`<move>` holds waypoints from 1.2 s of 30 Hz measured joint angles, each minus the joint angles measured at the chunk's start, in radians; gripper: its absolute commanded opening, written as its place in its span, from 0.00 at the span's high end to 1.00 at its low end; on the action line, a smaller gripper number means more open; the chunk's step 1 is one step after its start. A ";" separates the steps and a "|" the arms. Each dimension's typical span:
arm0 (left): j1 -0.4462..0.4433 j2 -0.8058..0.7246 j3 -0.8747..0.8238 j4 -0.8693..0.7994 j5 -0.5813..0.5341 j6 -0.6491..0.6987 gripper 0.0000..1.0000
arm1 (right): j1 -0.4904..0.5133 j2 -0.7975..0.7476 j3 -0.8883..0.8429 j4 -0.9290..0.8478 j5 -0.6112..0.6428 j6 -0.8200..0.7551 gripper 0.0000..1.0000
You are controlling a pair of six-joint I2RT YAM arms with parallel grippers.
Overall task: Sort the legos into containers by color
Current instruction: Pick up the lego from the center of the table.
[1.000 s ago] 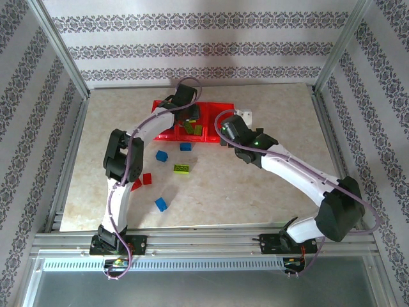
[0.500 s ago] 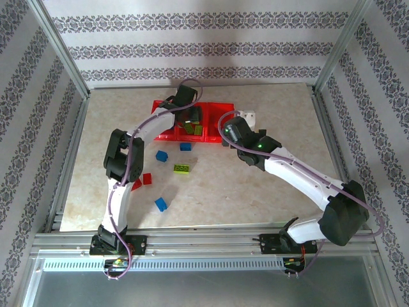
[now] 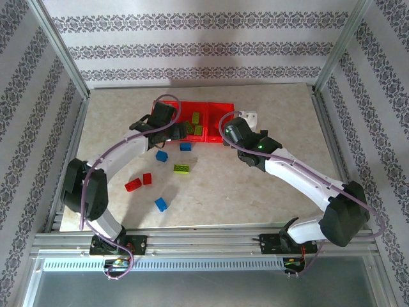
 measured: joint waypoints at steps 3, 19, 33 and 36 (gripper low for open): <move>0.000 -0.054 -0.111 -0.004 0.005 -0.029 0.17 | 0.000 0.000 -0.002 0.006 0.000 0.006 0.02; 0.011 -0.024 -0.248 -0.015 0.000 -0.036 0.15 | 0.000 0.000 -0.020 0.020 0.003 0.019 0.02; 0.081 0.119 -0.216 0.051 0.000 -0.013 0.25 | -0.002 -0.004 -0.035 0.023 0.010 0.024 0.02; 0.092 0.147 -0.200 0.067 0.000 -0.013 0.30 | -0.002 -0.004 -0.035 0.023 0.010 0.030 0.02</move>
